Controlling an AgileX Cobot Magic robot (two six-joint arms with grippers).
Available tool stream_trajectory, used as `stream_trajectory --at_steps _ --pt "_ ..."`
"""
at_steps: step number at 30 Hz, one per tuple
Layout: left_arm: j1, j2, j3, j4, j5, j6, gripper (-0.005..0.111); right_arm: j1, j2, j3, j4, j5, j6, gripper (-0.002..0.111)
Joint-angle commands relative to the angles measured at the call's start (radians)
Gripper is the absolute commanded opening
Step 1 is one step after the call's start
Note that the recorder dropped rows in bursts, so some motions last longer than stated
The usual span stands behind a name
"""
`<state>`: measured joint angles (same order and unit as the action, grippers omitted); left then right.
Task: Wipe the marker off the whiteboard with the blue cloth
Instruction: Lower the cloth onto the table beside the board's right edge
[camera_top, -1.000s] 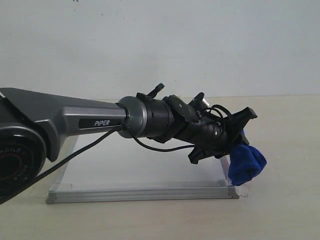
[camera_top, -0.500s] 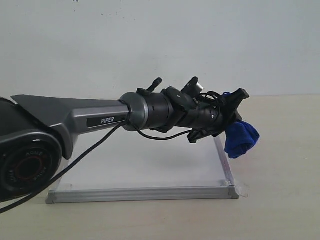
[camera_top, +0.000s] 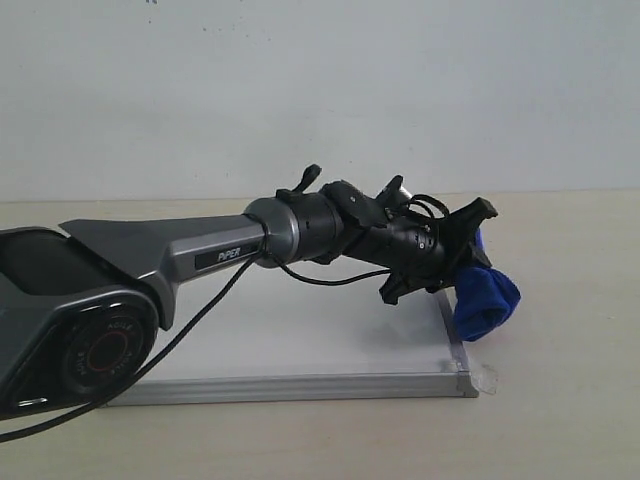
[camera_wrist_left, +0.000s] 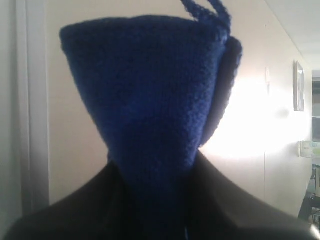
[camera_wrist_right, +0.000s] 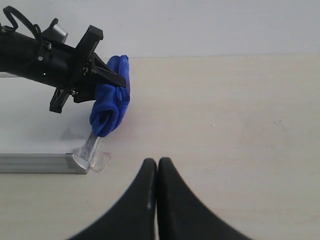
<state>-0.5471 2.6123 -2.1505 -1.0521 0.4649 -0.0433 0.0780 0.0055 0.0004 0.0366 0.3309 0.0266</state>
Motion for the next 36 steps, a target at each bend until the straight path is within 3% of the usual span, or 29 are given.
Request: stream_trajectory --at_steps 1,8,16,18,24,26,36 --pt "0.002 -0.005 -0.008 0.072 0.011 -0.084 0.004 0.0 -0.005 0.0 -0.002 -0.005 -0.004 0.0" --pt "0.002 -0.005 -0.008 0.108 -0.038 -0.121 0.004 0.0 -0.005 0.0 -0.002 -0.005 -0.004 0.0" --pt "0.008 -0.005 -0.008 0.108 0.0 -0.121 0.005 0.0 -0.005 0.0 -0.002 -0.005 -0.004 0.0" --pt "0.017 -0.005 -0.008 0.106 0.018 -0.121 0.011 0.0 -0.005 0.0 -0.002 -0.005 -0.004 0.0" --pt "0.027 -0.005 -0.008 0.099 0.053 -0.144 0.047 0.0 -0.005 0.0 -0.002 -0.005 -0.004 0.0" --pt "0.026 -0.005 -0.008 0.099 0.051 -0.146 0.054 0.0 -0.005 0.0 -0.002 -0.012 -0.004 0.0" --pt "0.026 -0.005 -0.008 0.093 0.049 -0.144 0.055 0.0 -0.005 0.0 -0.002 -0.008 -0.004 0.0"
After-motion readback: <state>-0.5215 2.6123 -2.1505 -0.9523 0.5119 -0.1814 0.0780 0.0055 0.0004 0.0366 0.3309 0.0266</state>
